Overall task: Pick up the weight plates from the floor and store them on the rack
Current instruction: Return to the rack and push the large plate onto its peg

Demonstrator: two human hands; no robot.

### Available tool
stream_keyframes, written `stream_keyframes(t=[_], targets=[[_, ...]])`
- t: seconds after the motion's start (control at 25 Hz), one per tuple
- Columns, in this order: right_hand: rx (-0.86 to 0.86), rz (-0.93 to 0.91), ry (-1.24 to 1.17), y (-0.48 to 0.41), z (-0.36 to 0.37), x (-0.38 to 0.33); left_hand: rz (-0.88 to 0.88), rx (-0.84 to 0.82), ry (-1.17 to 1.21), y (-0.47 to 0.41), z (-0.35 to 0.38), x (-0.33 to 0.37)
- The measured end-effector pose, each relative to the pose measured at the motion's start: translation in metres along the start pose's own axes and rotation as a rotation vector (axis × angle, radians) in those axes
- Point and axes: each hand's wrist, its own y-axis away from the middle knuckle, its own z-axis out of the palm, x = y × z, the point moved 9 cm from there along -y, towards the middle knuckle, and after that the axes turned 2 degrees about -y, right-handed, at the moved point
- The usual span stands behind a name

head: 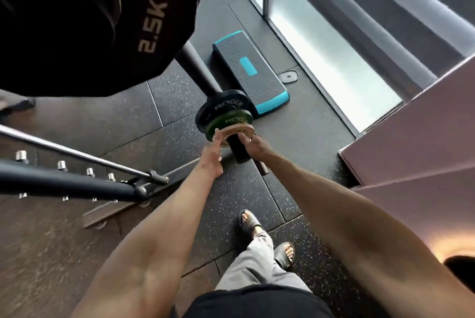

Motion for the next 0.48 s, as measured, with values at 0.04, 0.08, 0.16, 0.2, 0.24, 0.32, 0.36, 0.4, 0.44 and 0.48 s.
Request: stream_keyframes(t=[0.04, 0.08, 0.16, 0.2, 0.24, 0.32, 0.36, 0.4, 0.44, 0.48], targets=[[-0.01, -0.005, -0.008, -0.009, 0.002, -0.002, -0.014, 0.006, 0.004, -0.004, 0.001, 0.001], [-0.013, -0.009, -0.012, -0.015, 0.003, -0.003, -0.005, 0.023, 0.026, -0.007, 0.002, 0.004], [-0.005, -0.018, -0.022, -0.027, 0.001, -0.01, -0.005, 0.018, 0.075, -0.013, 0.008, 0.009], [-0.003, -0.018, -0.015, -0.032, -0.001, -0.014, -0.005, 0.017, 0.085, -0.016, 0.01, 0.011], [-0.004, -0.025, 0.0, -0.039, -0.003, -0.019, 0.0, 0.02, 0.084, -0.018, 0.011, 0.016], [-0.012, -0.046, 0.019, -0.051, -0.007, -0.03, 0.018, 0.035, 0.091, -0.024, 0.009, 0.026], [-0.014, -0.056, 0.026, -0.056, -0.01, -0.036, 0.025, 0.038, 0.109, -0.028, 0.009, 0.032], [-0.018, -0.058, 0.037, -0.06, -0.012, -0.041, 0.024, 0.048, 0.109, -0.031, 0.007, 0.036], [-0.026, -0.063, 0.044, -0.063, -0.014, -0.046, 0.031, 0.061, 0.11, -0.032, 0.005, 0.041], [-0.034, -0.07, 0.056, -0.067, -0.015, -0.049, 0.043, 0.068, 0.133, -0.035, 0.004, 0.045]])
